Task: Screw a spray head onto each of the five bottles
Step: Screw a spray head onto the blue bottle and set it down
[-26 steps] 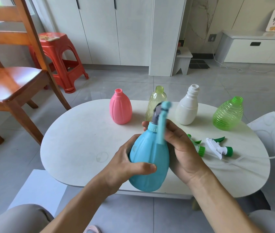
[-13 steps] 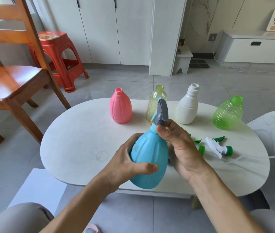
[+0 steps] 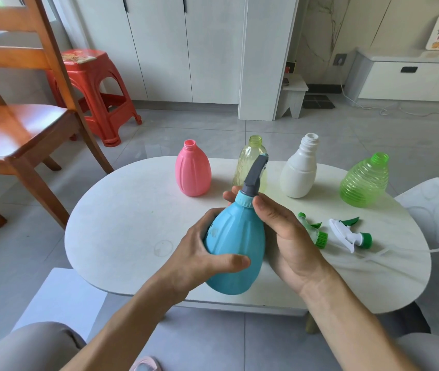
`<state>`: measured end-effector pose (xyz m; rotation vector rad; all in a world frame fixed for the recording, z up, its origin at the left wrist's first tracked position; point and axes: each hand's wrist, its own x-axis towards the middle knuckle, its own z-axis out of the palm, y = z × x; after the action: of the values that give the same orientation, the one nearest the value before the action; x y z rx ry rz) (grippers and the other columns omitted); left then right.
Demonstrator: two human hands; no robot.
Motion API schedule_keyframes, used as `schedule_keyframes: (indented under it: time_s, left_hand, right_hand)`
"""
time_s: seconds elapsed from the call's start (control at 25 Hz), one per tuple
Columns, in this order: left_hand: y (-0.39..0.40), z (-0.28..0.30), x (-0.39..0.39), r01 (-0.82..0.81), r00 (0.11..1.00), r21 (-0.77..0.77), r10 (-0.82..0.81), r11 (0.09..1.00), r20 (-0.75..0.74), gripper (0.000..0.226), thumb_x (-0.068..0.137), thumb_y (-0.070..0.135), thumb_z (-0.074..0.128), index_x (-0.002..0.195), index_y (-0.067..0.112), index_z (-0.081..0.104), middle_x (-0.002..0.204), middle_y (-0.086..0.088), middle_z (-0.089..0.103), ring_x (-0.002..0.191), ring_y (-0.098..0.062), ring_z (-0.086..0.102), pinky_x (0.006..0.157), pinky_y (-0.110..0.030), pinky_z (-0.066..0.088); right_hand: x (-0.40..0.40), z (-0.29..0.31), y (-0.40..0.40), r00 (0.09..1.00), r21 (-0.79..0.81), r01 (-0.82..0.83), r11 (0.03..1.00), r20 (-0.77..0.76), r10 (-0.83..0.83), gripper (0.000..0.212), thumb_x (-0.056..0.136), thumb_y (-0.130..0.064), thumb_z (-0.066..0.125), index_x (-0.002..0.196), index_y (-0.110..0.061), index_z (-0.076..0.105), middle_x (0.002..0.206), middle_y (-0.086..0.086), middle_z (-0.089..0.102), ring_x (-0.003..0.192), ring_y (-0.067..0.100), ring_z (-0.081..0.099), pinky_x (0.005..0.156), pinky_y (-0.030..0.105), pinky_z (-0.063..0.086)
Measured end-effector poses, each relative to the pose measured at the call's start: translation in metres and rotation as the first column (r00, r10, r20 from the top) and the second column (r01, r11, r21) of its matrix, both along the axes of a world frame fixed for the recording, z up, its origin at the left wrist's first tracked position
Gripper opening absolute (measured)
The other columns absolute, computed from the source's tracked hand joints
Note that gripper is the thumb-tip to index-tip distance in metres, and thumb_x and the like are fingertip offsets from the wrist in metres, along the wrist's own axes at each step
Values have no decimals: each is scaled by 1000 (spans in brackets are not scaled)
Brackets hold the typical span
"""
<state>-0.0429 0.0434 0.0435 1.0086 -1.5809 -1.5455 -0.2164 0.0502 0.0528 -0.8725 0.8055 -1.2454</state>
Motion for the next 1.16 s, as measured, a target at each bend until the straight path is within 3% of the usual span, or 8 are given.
schedule_keyframes:
  time_s: [0.12, 0.24, 0.4, 0.52, 0.64, 0.76, 0.88, 1.16]
  left_hand:
    - [3, 0, -2, -38, 998, -48, 40, 998, 44, 71, 53, 37, 85, 120, 33, 59, 102, 1, 74, 93, -20, 72, 75, -33, 61]
    - [10, -1, -8, -149, 970, -177, 178, 973, 166, 70, 48, 47, 82, 112, 39, 54, 95, 13, 70, 83, -7, 70, 65, -22, 57]
    - [10, 2, -10, -203, 906, -337, 307, 919, 292, 75, 46, 56, 81, 112, 46, 48, 97, 16, 67, 87, -4, 66, 67, -23, 56]
    - [5, 5, -3, -91, 975, -254, 137, 963, 172, 89, 48, 52, 91, 125, 42, 48, 113, 13, 66, 99, -10, 68, 75, -25, 59]
    - [2, 9, 2, -6, 991, -87, 18, 996, 133, 93, 46, 47, 94, 127, 46, 48, 109, 10, 69, 95, -12, 71, 70, -24, 59]
    - [1, 8, 2, 44, 991, -48, -38, 998, 125, 85, 49, 45, 91, 126, 43, 55, 109, 10, 71, 97, -12, 71, 73, -27, 59]
    - [-3, 12, 9, 124, 989, -1, -123, 992, 82, 82, 54, 38, 89, 130, 37, 57, 113, 0, 71, 102, -23, 70, 81, -35, 61]
    - [1, 10, 7, 56, 993, -85, -47, 995, 109, 82, 53, 38, 91, 127, 42, 56, 109, 7, 70, 98, -17, 71, 74, -30, 61]
  right_hand:
    - [-3, 2, -2, 998, -66, 1, 998, -55, -5, 43, 82, -39, 69, 114, -10, 73, 122, 9, 72, 117, 26, 65, 106, 48, 47]
    - [-1, 1, -2, 989, -96, 40, 995, -140, -53, 37, 80, -44, 72, 104, -15, 75, 104, 7, 75, 98, 21, 69, 91, 39, 55]
    - [3, 0, -2, 977, -129, 47, 991, -199, -72, 37, 85, -46, 65, 107, -17, 73, 115, 12, 73, 102, 21, 69, 87, 43, 53]
    - [-4, 3, -5, 996, -125, 62, 990, -53, -69, 38, 87, -40, 63, 109, -11, 70, 114, 12, 71, 105, 27, 67, 92, 48, 54]
    - [-11, 5, -6, 995, -108, 37, 993, 97, -26, 43, 85, -41, 68, 111, -7, 67, 114, 16, 69, 104, 32, 65, 92, 52, 52]
    - [-12, 5, -6, 996, -94, -15, 995, 82, 23, 55, 81, -48, 73, 118, -9, 68, 125, 14, 68, 114, 30, 64, 95, 48, 53]
    - [-12, 6, -6, 996, -118, -64, 991, 56, 71, 58, 82, -50, 72, 124, -9, 66, 134, 14, 64, 125, 30, 60, 98, 45, 51]
    - [-9, 12, -2, 1000, -125, 19, 992, -14, -21, 46, 74, -52, 77, 102, -15, 73, 108, 6, 73, 101, 20, 66, 86, 36, 54]
